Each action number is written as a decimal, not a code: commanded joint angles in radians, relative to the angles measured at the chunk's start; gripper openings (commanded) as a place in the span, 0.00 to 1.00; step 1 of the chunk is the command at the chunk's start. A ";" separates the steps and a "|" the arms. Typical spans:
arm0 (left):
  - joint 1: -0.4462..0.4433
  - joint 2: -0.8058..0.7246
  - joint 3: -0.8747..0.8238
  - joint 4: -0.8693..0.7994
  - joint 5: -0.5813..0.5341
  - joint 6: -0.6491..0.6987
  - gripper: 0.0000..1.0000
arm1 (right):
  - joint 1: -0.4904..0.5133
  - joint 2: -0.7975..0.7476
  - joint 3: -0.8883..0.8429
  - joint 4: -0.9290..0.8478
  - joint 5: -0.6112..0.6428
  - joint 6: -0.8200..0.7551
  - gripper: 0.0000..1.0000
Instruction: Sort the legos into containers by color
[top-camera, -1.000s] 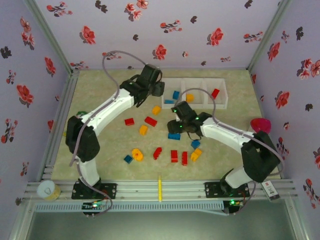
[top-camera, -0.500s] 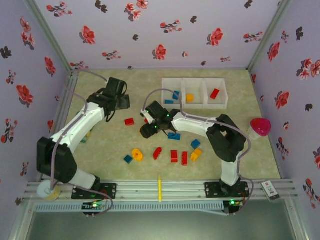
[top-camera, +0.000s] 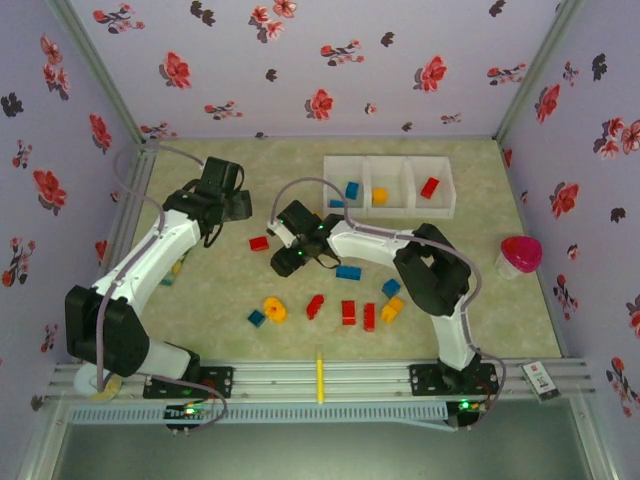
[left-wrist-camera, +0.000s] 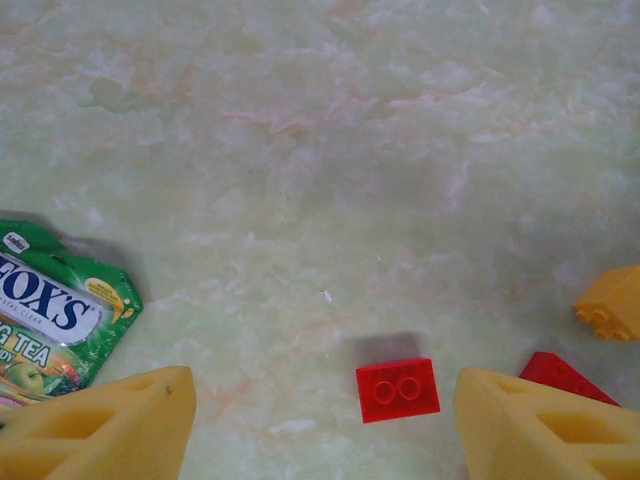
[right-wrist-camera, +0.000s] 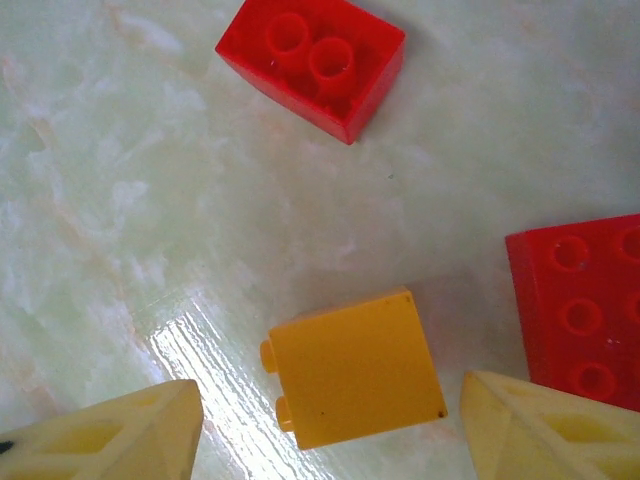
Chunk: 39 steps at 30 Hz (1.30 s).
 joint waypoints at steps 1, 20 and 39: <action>0.010 -0.024 -0.005 -0.016 0.021 -0.005 0.69 | 0.009 0.030 0.042 -0.031 0.022 -0.024 0.66; 0.011 -0.027 -0.008 -0.015 0.026 0.001 0.69 | 0.009 0.073 0.084 -0.058 0.053 -0.036 0.50; 0.010 -0.039 -0.016 -0.019 0.026 -0.001 0.69 | 0.007 0.089 0.106 -0.083 0.028 -0.041 0.58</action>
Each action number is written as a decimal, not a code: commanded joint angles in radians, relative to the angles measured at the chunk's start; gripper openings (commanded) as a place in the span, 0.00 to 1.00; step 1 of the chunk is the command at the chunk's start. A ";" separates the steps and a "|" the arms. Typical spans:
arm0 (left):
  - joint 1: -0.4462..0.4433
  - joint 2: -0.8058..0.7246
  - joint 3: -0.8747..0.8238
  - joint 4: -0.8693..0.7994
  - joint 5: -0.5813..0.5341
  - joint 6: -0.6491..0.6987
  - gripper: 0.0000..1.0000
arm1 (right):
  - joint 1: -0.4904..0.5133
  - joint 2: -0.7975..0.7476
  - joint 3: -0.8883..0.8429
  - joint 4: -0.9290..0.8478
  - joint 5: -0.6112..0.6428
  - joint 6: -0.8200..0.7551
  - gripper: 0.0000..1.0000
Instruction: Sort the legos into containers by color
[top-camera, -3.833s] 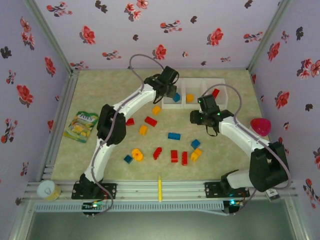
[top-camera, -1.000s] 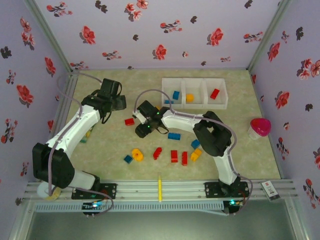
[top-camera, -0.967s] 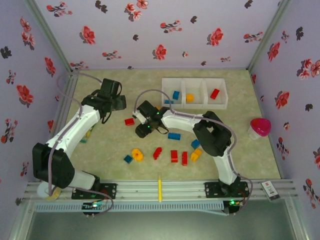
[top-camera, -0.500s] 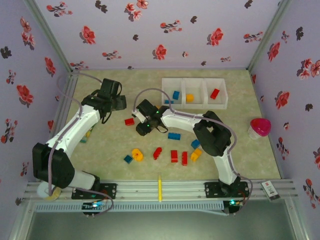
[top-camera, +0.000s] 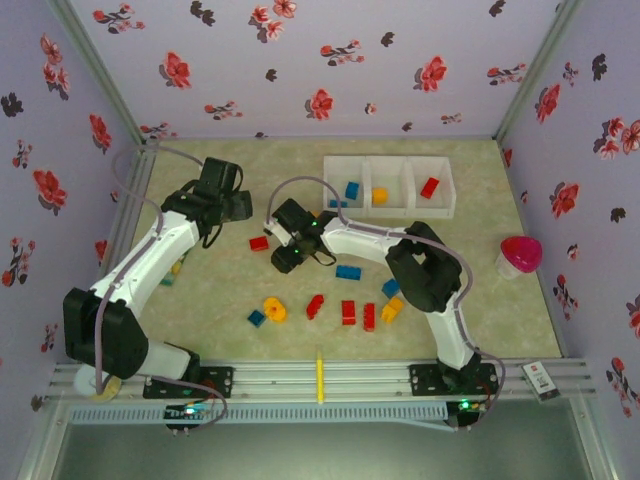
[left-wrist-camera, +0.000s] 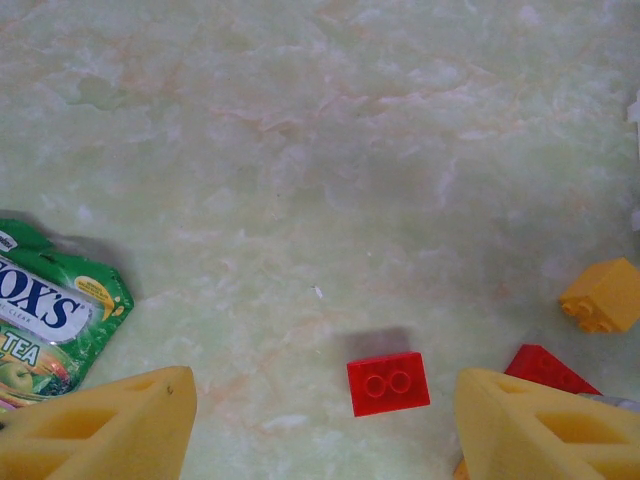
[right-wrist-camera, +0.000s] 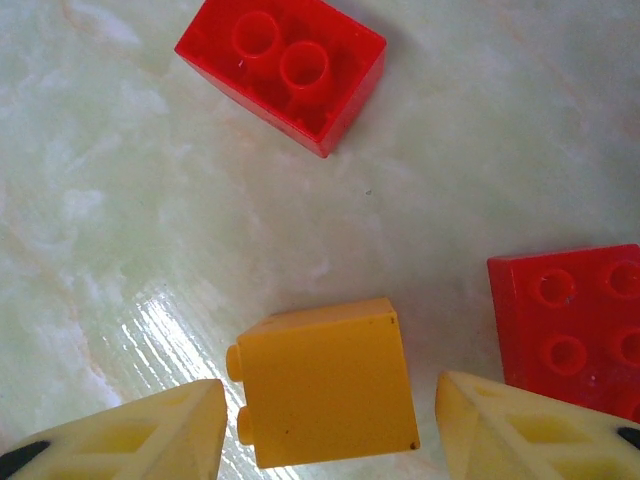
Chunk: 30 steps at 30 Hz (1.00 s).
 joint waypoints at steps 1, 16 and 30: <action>0.008 -0.028 -0.011 -0.019 0.006 -0.001 0.69 | 0.006 0.033 0.028 -0.026 -0.015 -0.009 0.58; 0.009 -0.036 -0.019 -0.017 0.010 -0.010 0.69 | 0.001 0.029 0.036 -0.012 -0.003 0.008 0.44; -0.023 -0.029 -0.082 0.059 0.080 -0.030 0.68 | -0.161 -0.256 -0.034 -0.082 0.184 0.030 0.39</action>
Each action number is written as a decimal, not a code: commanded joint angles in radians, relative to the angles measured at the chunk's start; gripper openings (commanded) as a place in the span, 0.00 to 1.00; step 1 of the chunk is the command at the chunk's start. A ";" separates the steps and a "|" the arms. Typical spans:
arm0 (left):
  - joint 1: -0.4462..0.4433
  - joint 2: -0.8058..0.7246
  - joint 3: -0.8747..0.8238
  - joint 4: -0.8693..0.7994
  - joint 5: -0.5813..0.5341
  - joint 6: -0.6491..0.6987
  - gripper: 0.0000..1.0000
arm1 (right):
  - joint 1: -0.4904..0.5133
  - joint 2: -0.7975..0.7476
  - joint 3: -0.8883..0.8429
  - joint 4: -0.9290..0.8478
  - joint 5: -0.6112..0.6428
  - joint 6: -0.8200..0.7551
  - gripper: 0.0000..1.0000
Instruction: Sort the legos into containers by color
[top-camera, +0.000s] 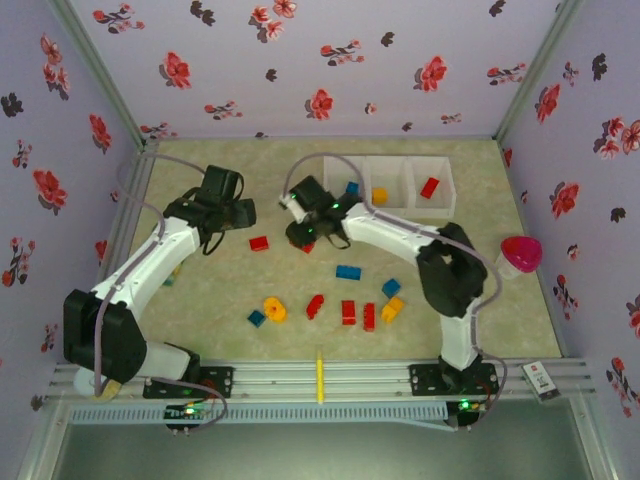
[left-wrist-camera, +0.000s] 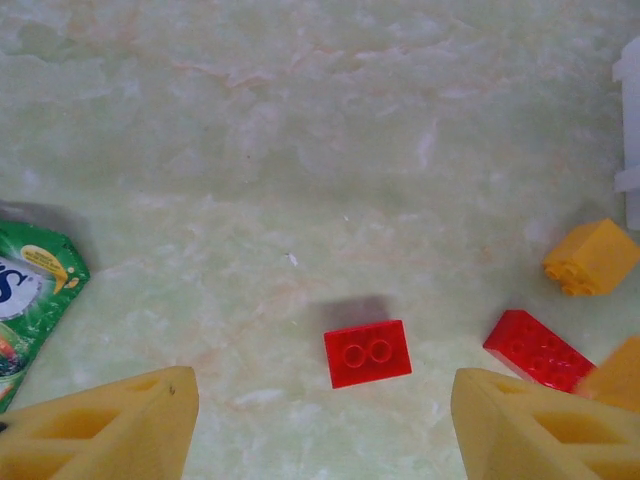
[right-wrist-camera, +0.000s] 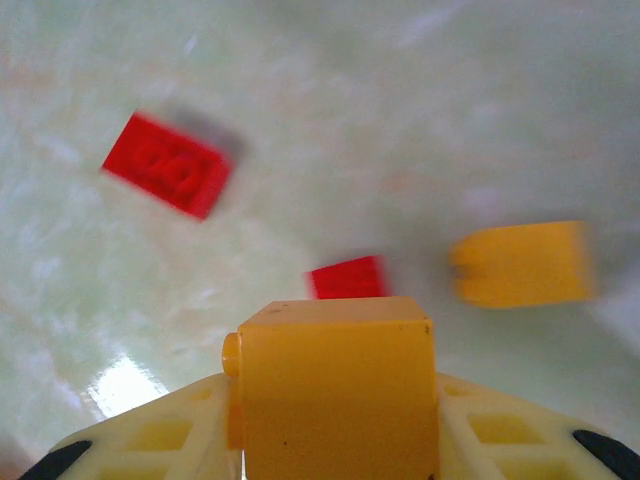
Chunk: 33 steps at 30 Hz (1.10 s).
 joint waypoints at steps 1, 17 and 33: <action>-0.015 -0.008 -0.006 0.022 0.013 -0.009 0.68 | -0.077 -0.097 -0.038 -0.042 0.117 0.025 0.38; -0.043 0.017 0.033 -0.004 0.013 -0.010 0.68 | -0.460 0.003 0.084 -0.073 0.241 0.076 0.38; -0.049 0.014 0.029 -0.027 0.007 -0.008 0.67 | -0.513 0.250 0.316 -0.126 0.192 0.062 0.42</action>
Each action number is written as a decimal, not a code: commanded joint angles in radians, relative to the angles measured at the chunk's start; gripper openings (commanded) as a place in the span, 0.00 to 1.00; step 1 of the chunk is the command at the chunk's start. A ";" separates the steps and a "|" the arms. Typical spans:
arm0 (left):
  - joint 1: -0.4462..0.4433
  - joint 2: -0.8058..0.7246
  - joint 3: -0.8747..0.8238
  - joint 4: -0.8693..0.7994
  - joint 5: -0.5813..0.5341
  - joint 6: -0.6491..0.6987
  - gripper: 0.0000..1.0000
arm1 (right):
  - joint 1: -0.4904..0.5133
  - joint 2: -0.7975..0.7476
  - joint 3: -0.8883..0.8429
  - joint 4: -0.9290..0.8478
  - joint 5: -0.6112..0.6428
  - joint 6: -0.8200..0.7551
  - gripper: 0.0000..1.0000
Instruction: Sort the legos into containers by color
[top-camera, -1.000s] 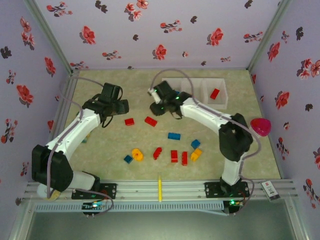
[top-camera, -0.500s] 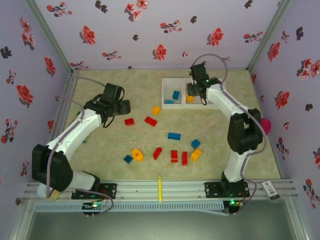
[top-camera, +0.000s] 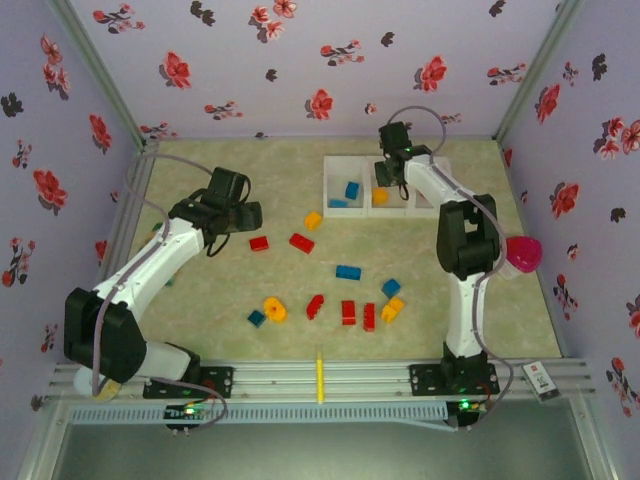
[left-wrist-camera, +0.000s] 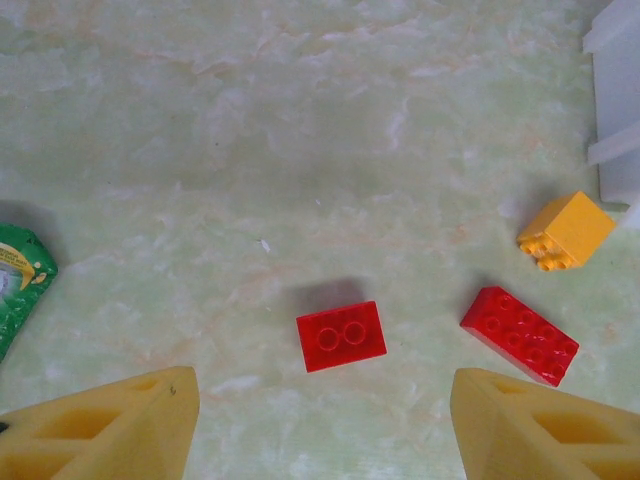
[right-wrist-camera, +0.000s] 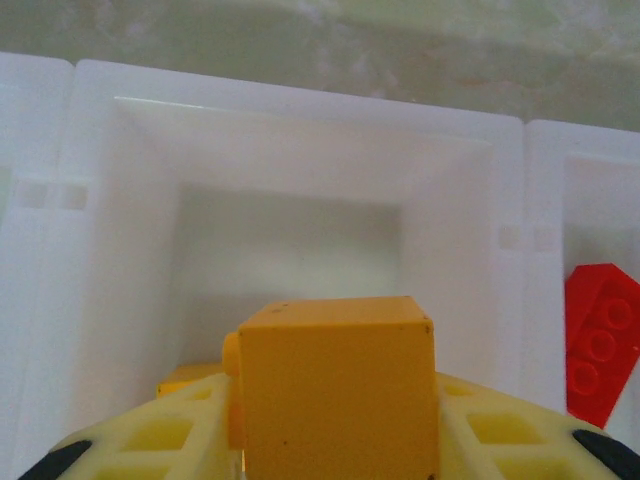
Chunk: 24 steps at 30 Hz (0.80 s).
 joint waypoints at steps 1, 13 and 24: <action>-0.007 0.010 0.024 -0.016 0.002 -0.006 0.67 | -0.002 0.022 0.046 -0.030 -0.016 0.009 0.42; -0.015 0.048 0.000 -0.017 0.003 -0.047 0.68 | -0.001 0.059 0.085 -0.043 -0.032 0.017 0.50; -0.015 0.129 -0.021 -0.005 0.002 -0.088 0.72 | -0.002 0.022 0.064 -0.048 -0.025 0.010 0.55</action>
